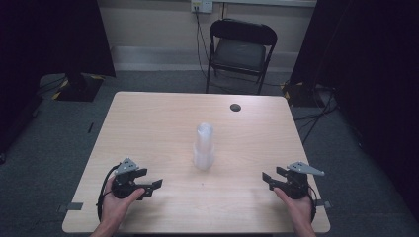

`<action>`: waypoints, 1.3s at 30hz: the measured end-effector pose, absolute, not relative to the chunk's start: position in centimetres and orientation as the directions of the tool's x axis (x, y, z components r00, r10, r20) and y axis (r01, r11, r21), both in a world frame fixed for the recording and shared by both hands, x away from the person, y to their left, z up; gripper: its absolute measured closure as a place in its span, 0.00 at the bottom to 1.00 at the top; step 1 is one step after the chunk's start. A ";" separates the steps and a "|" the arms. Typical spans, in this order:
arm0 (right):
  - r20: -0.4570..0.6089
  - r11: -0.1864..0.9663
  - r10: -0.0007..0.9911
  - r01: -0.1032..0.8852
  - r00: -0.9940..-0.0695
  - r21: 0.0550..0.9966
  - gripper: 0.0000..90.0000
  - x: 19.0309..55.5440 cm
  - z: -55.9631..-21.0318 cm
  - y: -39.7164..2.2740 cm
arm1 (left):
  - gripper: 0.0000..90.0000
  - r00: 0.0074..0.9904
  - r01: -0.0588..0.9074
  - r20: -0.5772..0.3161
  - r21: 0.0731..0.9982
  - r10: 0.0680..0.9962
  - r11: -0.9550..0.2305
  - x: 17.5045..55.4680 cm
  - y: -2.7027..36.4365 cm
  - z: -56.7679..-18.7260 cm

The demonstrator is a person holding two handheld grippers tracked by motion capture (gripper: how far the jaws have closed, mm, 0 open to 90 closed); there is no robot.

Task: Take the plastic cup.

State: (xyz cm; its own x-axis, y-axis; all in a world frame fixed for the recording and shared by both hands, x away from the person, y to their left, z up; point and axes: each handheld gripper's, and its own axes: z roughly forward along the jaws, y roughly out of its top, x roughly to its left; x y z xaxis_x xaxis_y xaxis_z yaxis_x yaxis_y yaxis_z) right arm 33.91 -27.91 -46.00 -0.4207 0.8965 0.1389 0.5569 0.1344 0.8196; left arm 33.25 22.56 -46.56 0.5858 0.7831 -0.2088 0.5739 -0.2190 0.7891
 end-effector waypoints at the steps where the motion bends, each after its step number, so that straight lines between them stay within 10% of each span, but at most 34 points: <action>1: 0.145 0.133 0.893 0.557 -0.427 0.820 0.38 33.9 -46.1 -27.9 | 0.27 0.587 0.576 -0.210 0.787 0.782 -0.222 33.3 22.5 -46.6; 39: 0.144 0.162 0.876 0.562 -0.460 0.811 0.34 34.0 -46.2 -26.3 | 0.23 0.697 0.395 -0.142 0.894 0.703 -0.212 33.8 17.2 -41.1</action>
State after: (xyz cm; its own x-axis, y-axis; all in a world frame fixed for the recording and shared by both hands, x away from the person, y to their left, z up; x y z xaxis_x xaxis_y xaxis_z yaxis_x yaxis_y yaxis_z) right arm 34.03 -26.30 -46.16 -0.4600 0.8762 0.1438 0.5621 0.1621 0.8110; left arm 33.82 17.19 -41.07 0.6974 0.7026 -0.1416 0.3950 -0.2119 0.8939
